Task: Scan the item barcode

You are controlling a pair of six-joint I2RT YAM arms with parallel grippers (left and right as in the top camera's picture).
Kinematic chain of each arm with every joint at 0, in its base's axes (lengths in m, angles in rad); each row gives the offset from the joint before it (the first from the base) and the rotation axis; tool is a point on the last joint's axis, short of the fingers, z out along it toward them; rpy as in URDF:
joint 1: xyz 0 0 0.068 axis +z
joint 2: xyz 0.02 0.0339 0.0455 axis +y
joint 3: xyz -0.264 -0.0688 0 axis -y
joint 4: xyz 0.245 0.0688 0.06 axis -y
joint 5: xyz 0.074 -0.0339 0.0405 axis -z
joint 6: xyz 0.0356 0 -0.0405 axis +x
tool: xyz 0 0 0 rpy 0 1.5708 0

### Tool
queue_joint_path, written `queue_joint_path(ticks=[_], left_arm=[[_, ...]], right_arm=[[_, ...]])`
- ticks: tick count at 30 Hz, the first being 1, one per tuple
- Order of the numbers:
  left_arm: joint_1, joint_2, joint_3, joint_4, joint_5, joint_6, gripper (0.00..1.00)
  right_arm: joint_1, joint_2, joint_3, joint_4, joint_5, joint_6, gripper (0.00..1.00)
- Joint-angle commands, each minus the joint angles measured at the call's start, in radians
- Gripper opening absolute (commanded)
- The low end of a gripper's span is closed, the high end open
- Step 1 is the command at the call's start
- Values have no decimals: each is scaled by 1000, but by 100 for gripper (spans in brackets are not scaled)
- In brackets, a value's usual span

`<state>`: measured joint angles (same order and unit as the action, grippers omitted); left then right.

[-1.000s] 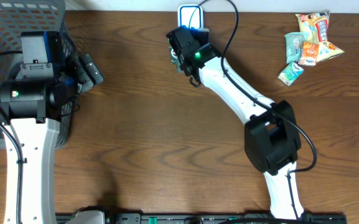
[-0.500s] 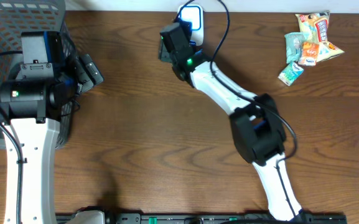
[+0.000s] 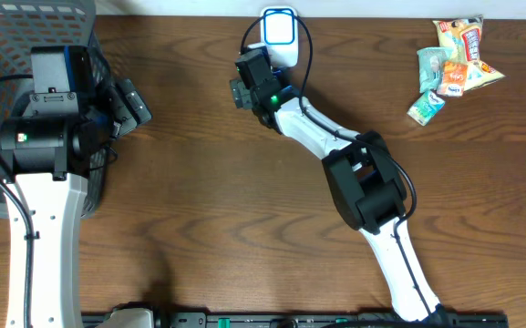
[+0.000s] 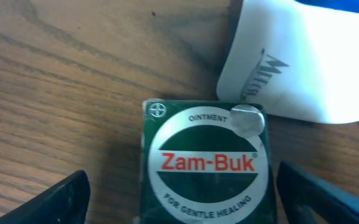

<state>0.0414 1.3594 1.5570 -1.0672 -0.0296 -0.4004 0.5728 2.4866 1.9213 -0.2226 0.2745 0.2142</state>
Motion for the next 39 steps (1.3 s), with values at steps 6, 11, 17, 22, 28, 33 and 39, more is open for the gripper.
queue_joint_path(ticks=[6,11,17,22,28,33,39], left_arm=[[4,-6,0,-2,-5,-9,98],[4,-6,0,-2,-5,-9,98],[4,-6,0,-2,-5,-9,98],[4,-6,0,-2,-5,-9,98],[4,-6,0,-2,-5,-9,98],[4,-6,0,-2,-5,-9,97],[4,-6,0,-2,-5,-9,98]], right_arm=[[-34,24,1,-5,-50,-19,78],[-39,39,1,-12,-71,-2,77],[-32,40,1,-12,-97,-2,66],[-37,30,1,-58,-90,-2,62],[-39,-43,1,-184,-90,-8,52],[-42,-141,1,-361,-92,-56,45],[-60,-223,1,-665,-97,-172,47]])
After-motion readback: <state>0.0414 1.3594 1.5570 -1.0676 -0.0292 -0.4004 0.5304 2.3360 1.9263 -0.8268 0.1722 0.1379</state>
